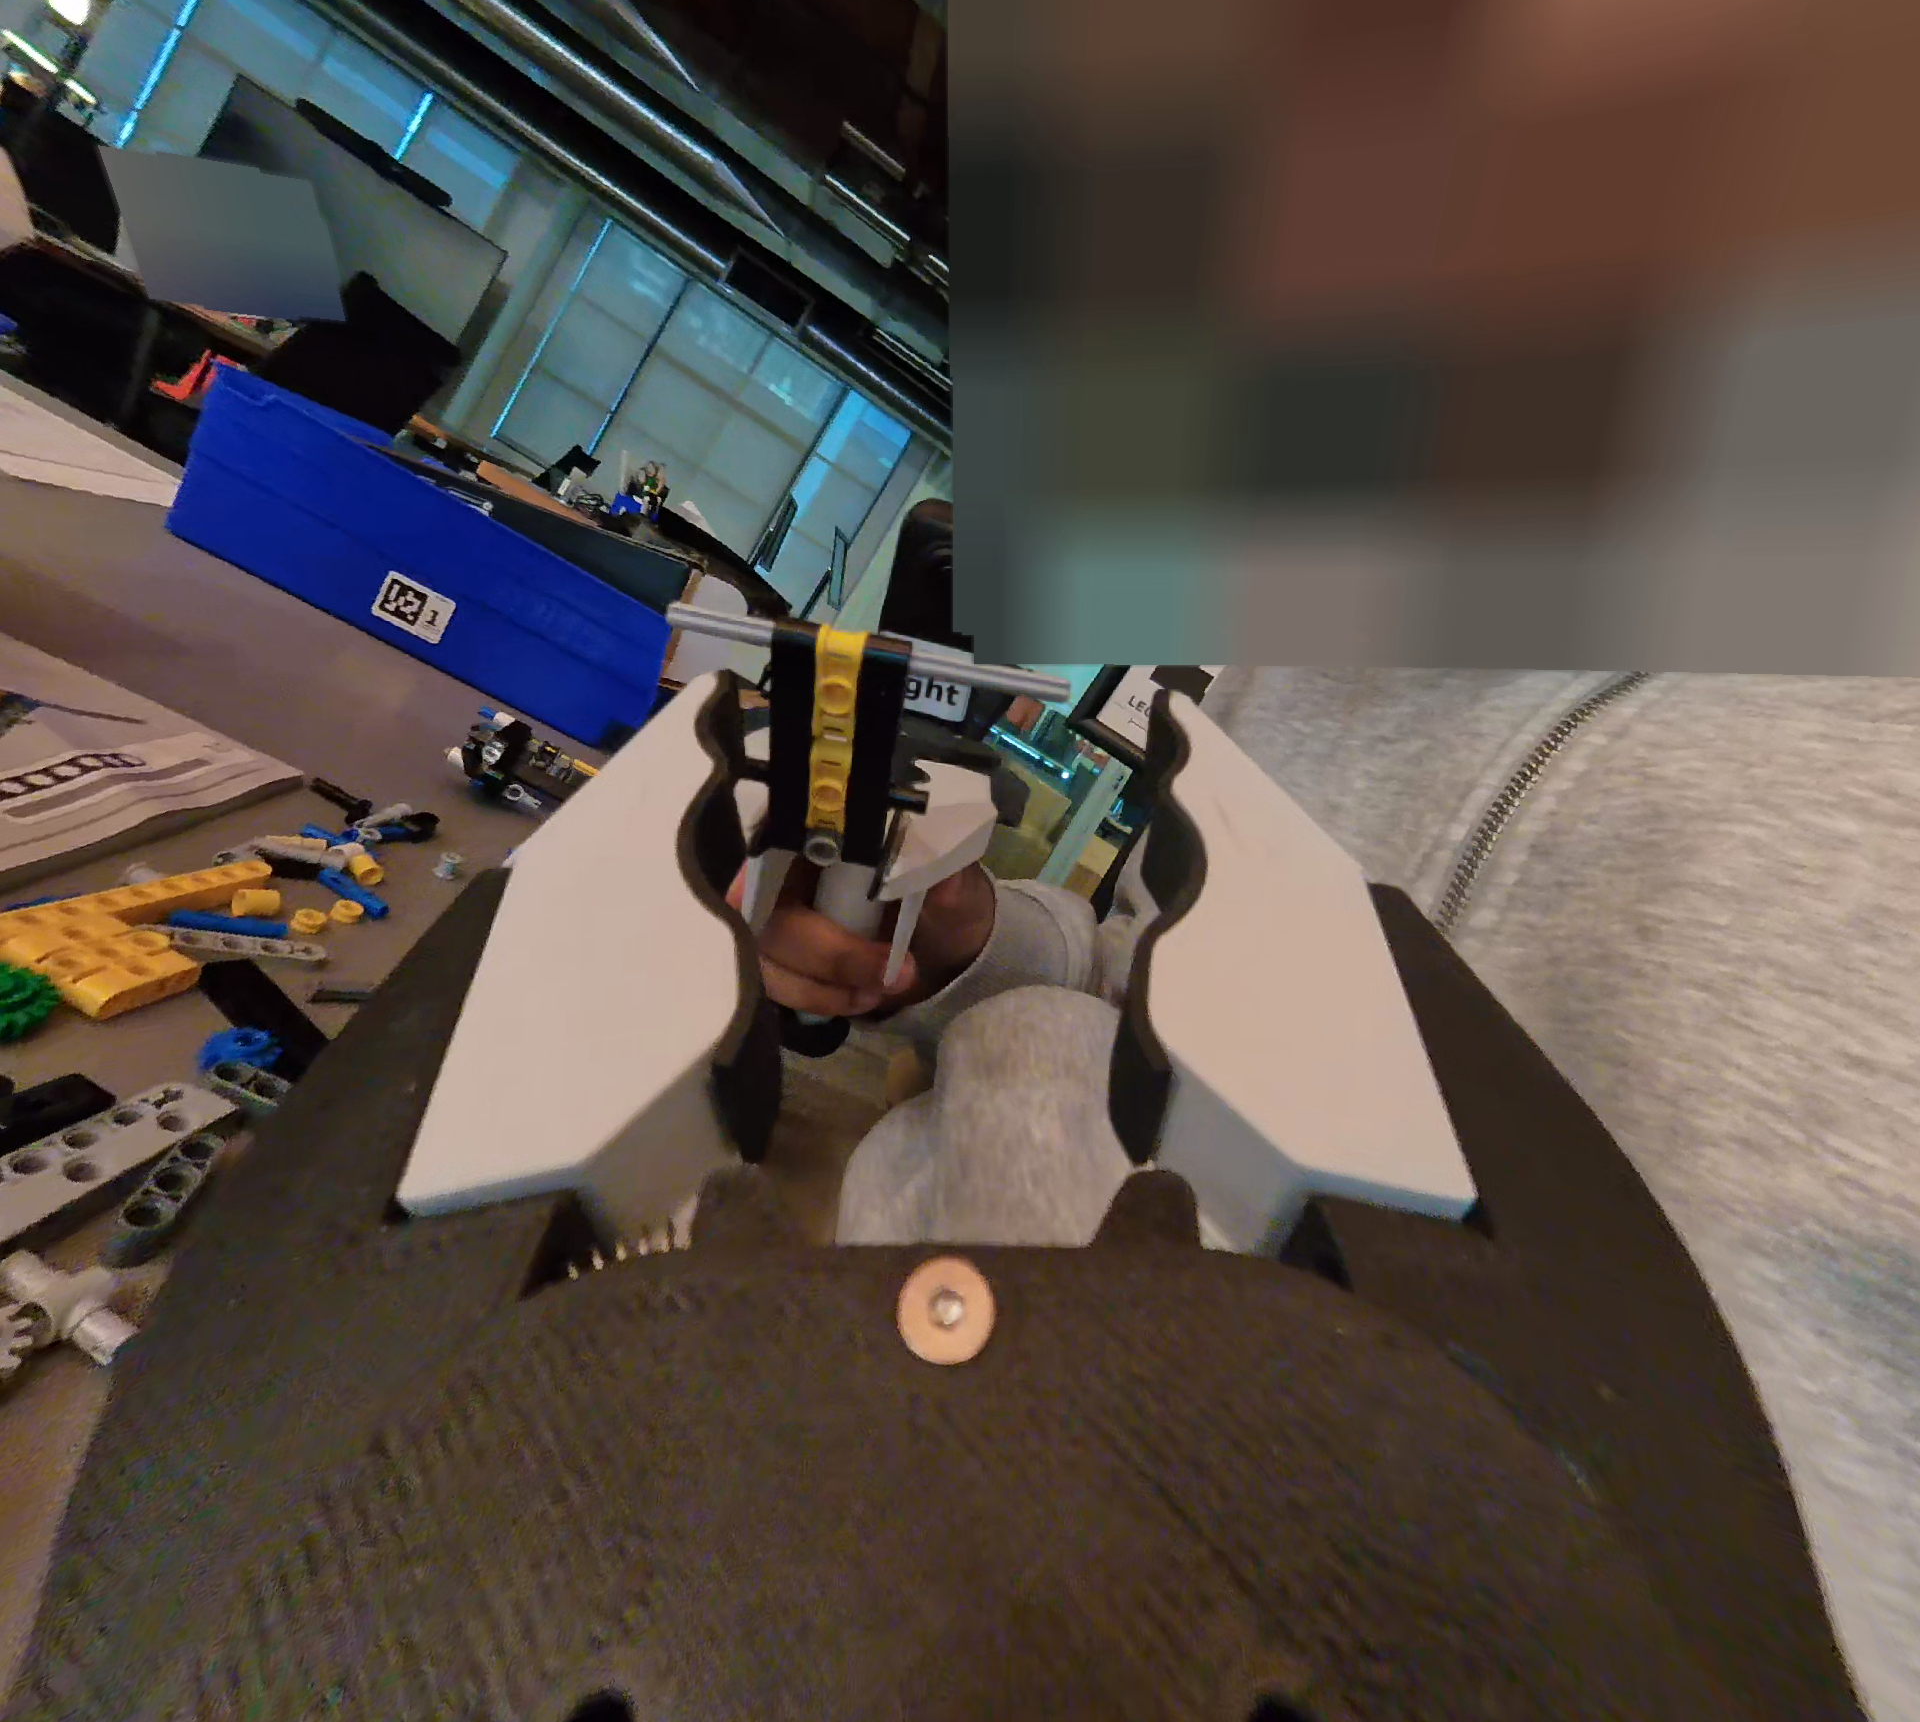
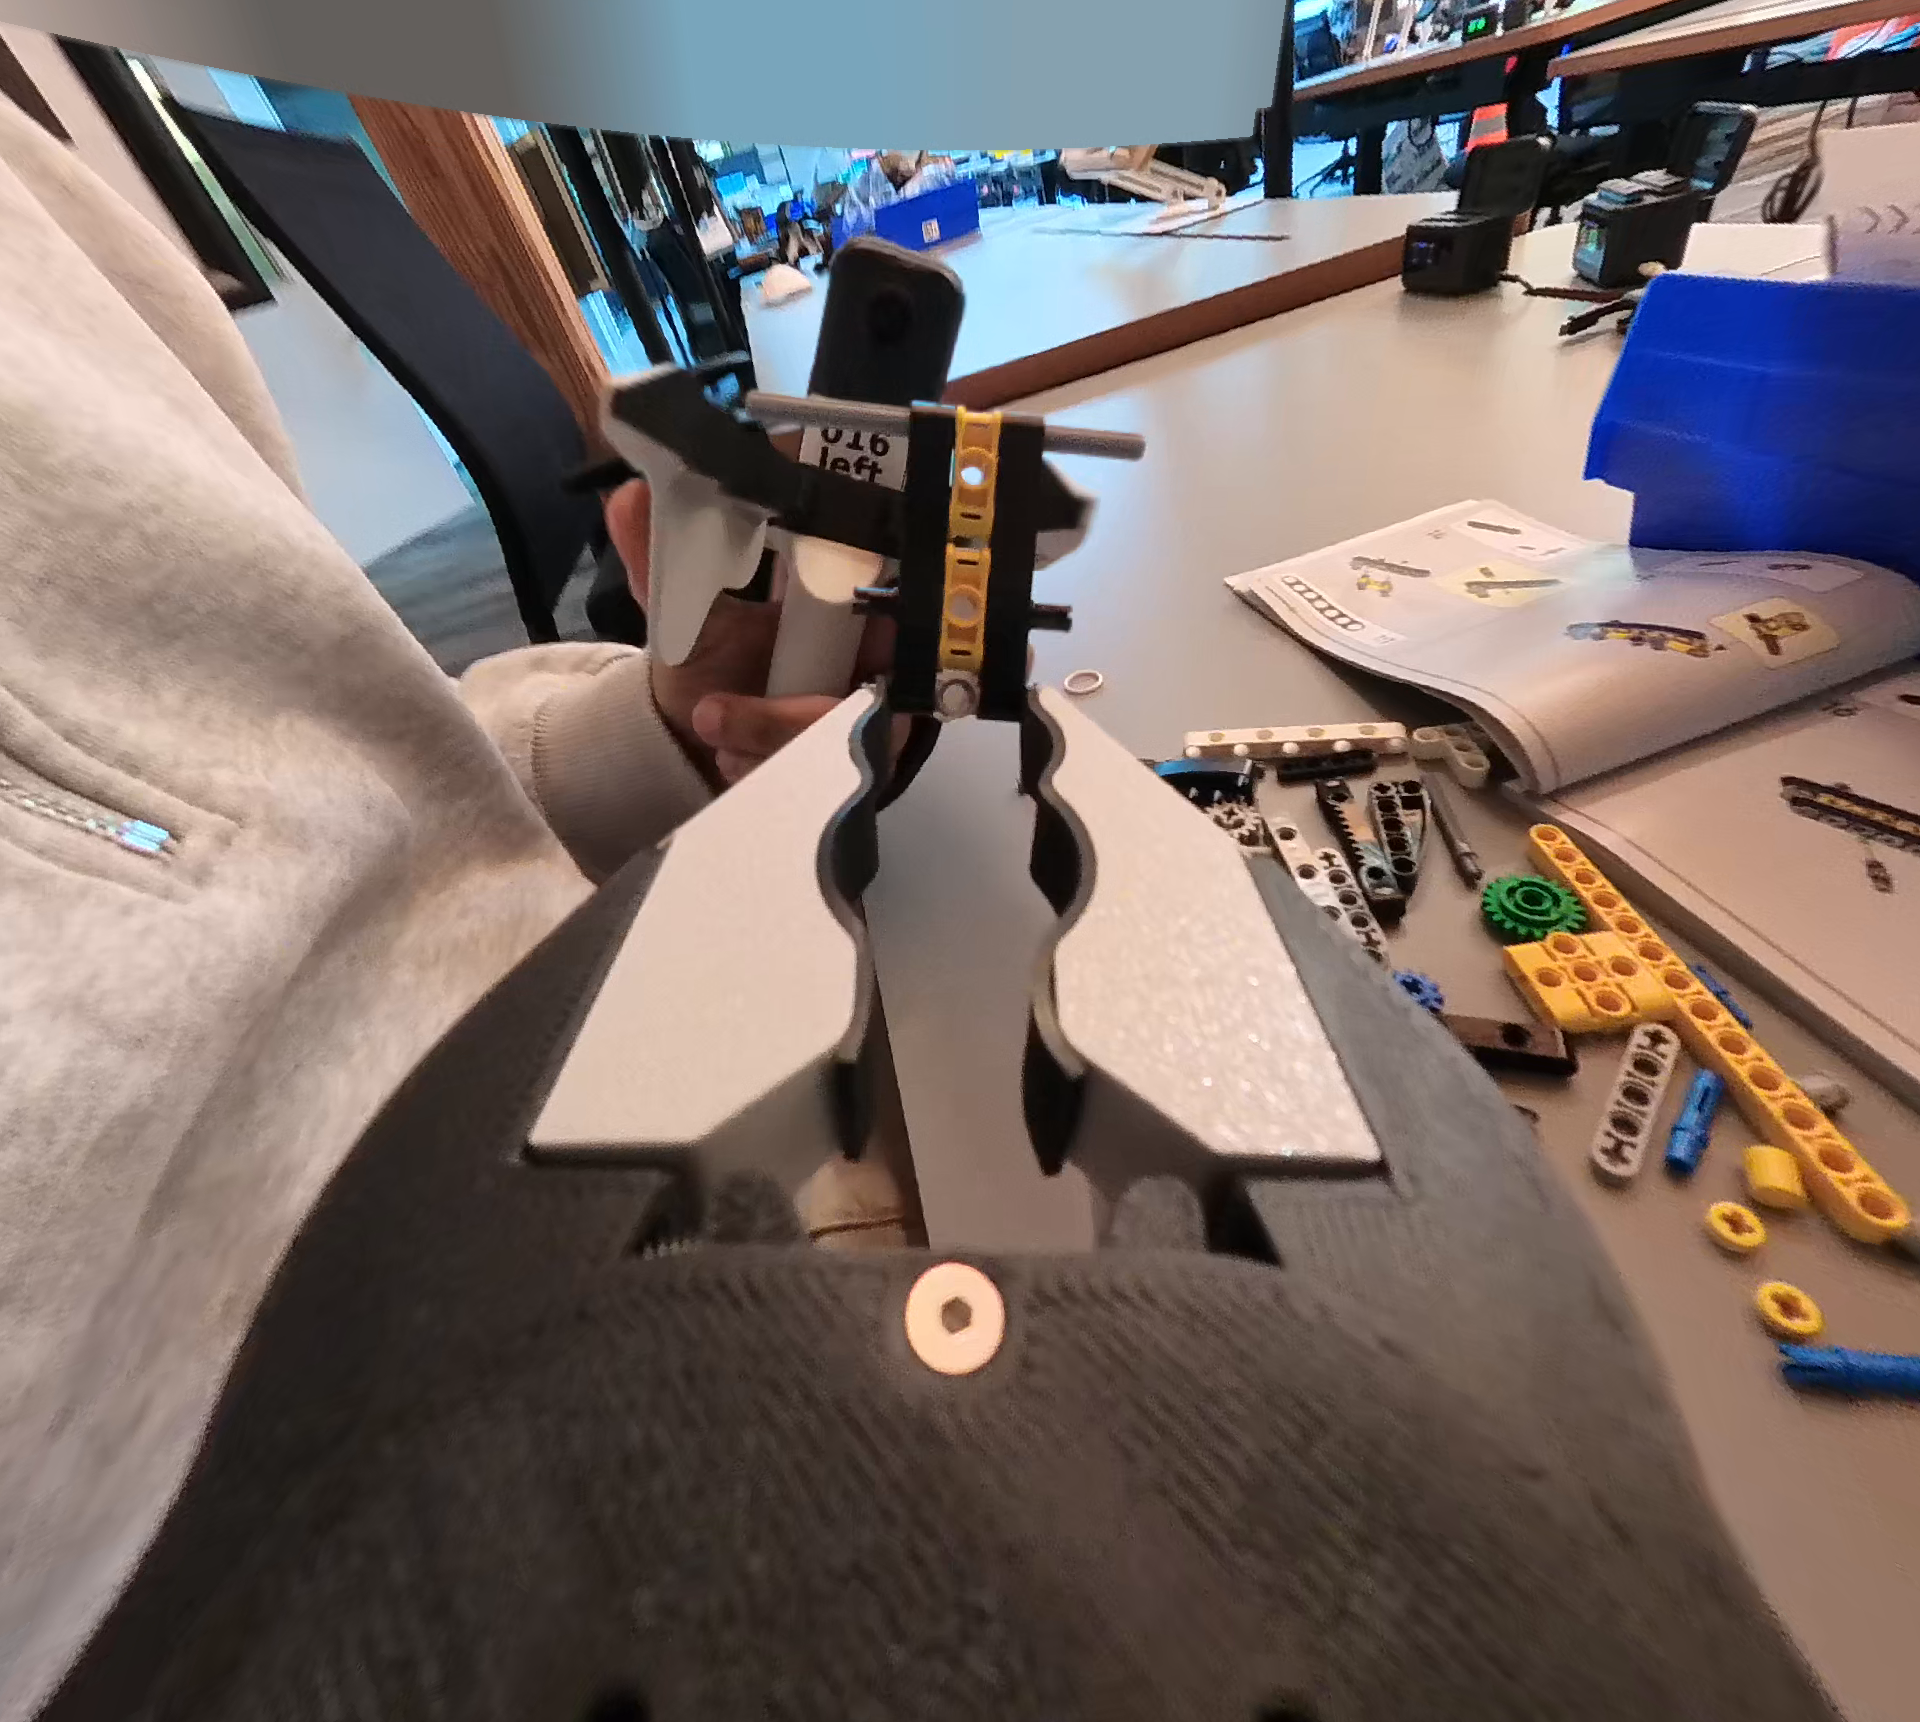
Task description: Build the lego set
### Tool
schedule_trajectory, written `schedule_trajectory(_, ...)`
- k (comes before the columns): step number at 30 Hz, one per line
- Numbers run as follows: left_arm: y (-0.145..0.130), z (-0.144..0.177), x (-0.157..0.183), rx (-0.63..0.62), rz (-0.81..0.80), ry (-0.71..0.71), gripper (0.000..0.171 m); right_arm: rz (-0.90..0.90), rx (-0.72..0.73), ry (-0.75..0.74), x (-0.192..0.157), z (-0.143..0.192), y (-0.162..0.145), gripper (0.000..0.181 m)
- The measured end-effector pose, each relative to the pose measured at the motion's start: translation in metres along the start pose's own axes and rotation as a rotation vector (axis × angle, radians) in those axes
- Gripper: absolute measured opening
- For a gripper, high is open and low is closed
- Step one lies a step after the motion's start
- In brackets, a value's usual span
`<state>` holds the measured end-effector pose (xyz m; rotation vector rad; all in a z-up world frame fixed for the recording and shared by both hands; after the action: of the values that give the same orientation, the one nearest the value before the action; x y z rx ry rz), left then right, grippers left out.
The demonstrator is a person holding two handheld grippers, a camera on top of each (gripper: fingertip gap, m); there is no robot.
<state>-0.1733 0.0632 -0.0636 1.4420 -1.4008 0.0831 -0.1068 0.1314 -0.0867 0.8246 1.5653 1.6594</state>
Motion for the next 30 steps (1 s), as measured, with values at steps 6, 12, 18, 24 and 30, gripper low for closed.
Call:
schedule_trajectory(6, 0.0011, -0.0005, -0.0024, 0.045, 0.079, -0.044, 0.064, 0.039, -0.043, -0.004, -0.0025, -0.0051, -0.0038, 0.022)
schedule_trajectory(12, 0.0028, 0.0019, -0.0048, 0.062, 0.098, -0.044, 0.058, 0.033, -0.041, -0.004, -0.0019, -0.0070, -0.0036, 0.023)
schedule_trajectory(18, 0.0036, 0.0029, -0.0032, 0.063, 0.045, -0.026, 0.057, 0.028, -0.036, 0.001, -0.0022, -0.0091, -0.0034, 0.023)
schedule_trajectory(24, 0.0032, 0.0029, -0.0025, 0.066, 0.047, -0.042, 0.060, 0.000, -0.010, 0.009, -0.0021, -0.0084, -0.0015, 0.023)
schedule_trajectory(30, 0.0026, 0.0023, -0.0037, 0.055, 0.017, -0.006, 0.057, -0.001, -0.010, 0.006, -0.0018, -0.0074, -0.0020, 0.023)
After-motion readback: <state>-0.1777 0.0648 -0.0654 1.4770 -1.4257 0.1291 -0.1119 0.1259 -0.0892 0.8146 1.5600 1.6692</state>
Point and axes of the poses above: each gripper's, where its closed fingertips meet, z back along the fingers, y out of its top, x = y × z across the jaws, the point moved 5 cm from there along z, back along the fingers, and after that the axes turned 13 degrees about z, right-handed, at the moved point
